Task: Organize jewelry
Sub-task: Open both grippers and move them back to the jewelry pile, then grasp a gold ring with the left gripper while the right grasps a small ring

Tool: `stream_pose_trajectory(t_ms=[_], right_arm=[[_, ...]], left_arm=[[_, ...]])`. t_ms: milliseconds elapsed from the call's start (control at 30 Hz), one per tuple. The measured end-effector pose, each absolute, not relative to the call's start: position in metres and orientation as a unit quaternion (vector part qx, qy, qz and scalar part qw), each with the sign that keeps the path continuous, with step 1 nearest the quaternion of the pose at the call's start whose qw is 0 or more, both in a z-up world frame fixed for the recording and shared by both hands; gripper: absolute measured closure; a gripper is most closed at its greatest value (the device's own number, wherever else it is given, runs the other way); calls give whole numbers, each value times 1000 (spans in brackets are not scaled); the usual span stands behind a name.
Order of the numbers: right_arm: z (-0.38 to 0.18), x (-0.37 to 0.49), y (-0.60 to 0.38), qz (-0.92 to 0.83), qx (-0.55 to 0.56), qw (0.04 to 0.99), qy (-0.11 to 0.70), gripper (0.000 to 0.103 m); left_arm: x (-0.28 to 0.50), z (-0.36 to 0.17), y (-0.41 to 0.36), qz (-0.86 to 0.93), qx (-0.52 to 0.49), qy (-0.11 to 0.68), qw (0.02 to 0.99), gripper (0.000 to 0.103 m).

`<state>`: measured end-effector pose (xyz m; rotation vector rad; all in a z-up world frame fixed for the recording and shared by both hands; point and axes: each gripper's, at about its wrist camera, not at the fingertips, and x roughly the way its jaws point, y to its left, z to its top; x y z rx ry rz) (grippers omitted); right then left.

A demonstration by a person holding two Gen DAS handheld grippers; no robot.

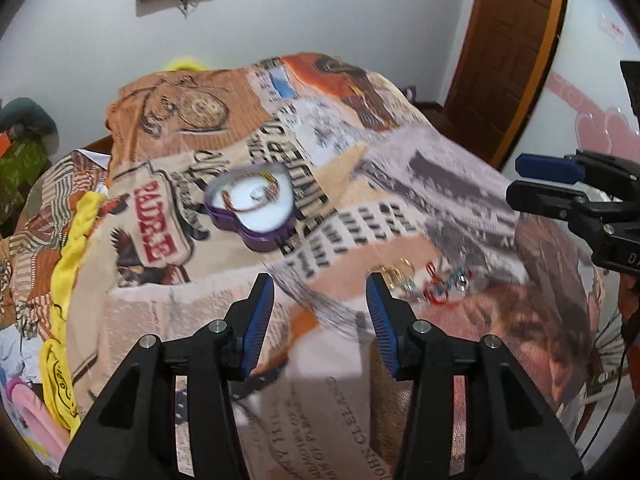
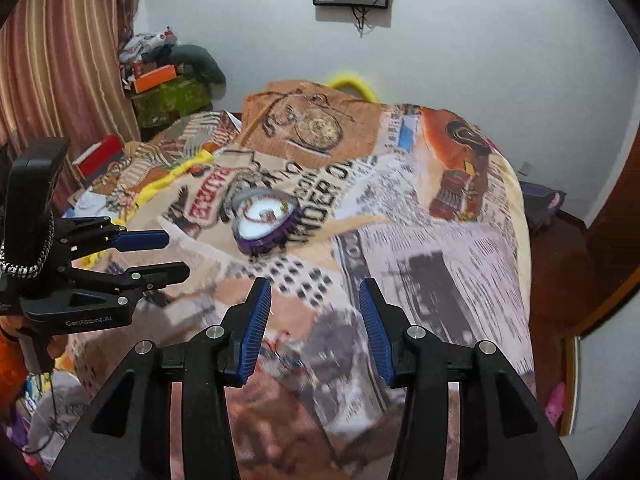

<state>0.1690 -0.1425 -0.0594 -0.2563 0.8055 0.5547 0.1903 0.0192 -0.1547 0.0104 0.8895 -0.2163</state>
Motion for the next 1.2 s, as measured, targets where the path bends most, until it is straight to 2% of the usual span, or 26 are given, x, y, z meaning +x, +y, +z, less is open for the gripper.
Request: stream_pose_trajectory(t_ms=[533,733,933,1200], right_arm=[[-102,156,-168,259,-120,854,434,61],[-120,156,-154,284,-132,834,454,61],[-126,156,-152,296,-124,829,459,61],[-122,149,-159,312,-109,825,459,61]], left_arm=[[207,-188,-18,-152,24,457,876,57],[214,-195,-18,-172,14,457,873,64],[223,-199,-14,-179,-6,459,870,82],[214,-196,-18,-193,3,455,869,83]])
